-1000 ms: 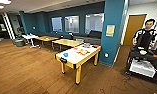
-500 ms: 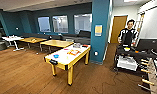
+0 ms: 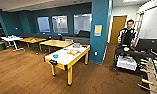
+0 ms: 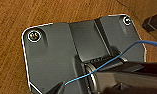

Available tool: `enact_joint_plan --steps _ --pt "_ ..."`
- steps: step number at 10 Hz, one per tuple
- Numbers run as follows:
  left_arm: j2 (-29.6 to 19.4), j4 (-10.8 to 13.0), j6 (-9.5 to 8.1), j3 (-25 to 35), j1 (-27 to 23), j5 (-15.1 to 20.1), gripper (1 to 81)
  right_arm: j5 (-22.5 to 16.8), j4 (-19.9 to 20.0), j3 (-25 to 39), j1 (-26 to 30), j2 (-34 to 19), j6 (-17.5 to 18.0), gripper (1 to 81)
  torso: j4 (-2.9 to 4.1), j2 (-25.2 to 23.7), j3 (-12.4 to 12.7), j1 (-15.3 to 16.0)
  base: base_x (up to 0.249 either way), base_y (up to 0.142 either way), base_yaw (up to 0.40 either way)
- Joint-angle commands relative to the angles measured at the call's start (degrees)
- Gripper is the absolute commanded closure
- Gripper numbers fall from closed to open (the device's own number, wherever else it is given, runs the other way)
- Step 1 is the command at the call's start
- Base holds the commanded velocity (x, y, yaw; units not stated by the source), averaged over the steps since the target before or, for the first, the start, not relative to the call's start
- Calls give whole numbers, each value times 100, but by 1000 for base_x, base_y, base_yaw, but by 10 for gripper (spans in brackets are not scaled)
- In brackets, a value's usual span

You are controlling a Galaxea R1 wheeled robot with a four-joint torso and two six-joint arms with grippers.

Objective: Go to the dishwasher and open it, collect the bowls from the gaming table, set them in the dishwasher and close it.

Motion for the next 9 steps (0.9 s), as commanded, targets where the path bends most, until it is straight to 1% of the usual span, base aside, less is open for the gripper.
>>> enact_joint_plan --steps 1,4,6,9 --pt "-23 -37 44 2 -259 287 10 -278 5 39 257 31 -23 10 0 0 0 0 0 0 0" --pt "-6 -37 44 2 -250 287 10 -269 14 39 240 31 -23 10 0 0 0 0 0 0 0" --pt "-14 -37 44 2 -250 287 10 -260 14 39 240 31 -15 10 0 -2 0 -7 96 0 0" --pt "-23 -37 44 2 -215 261 10 -269 14 48 249 31 -23 10 0 -2 0 -5 139 0 0"
